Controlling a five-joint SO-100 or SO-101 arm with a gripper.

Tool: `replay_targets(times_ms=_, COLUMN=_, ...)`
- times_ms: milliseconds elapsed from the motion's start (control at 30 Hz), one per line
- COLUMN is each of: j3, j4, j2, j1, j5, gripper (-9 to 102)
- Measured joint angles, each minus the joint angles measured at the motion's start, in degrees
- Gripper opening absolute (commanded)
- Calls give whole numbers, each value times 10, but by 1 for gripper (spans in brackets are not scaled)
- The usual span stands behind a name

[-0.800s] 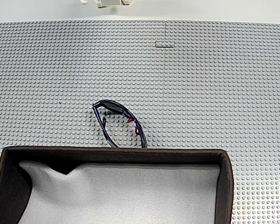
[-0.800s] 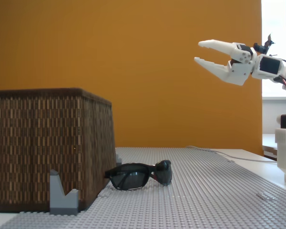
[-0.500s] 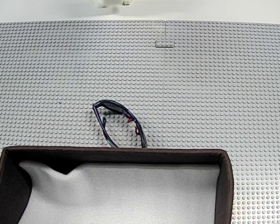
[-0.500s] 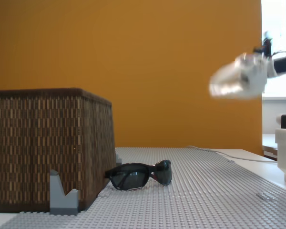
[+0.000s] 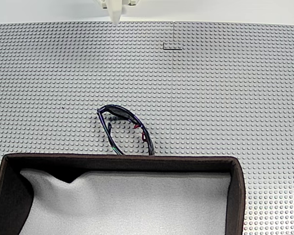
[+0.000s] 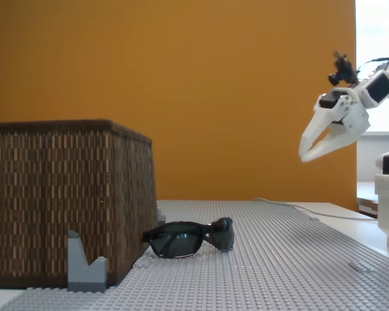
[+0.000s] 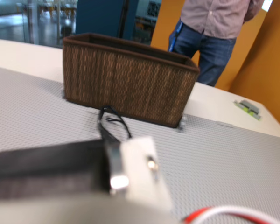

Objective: Grasp a glasses and put it in the bin.

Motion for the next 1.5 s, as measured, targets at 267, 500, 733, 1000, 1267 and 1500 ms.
replay_targets(times_ms=267, j3=-48, j4=-12, j2=-163, j1=9, j5=76, gripper=12)
replay_targets(times_ms=500, j3=-43, j4=-123, j2=-302, j1=60, j5=111, gripper=13)
replay_targets(times_ms=733, j3=-35, j4=-228, j2=-407, j1=76, j5=117, gripper=13)
replay_targets(times_ms=1000, j3=-37, j4=-302, j2=-480, j1=69, j5=135, gripper=17)
replay_targets(times_ms=1267, j3=-50, j4=-382, j2=-526, j1=49, j5=131, gripper=18)
replay_targets(times_ms=1500, j3=-96, j4=-426, j2=-613, j1=54, j5=132, gripper=17)
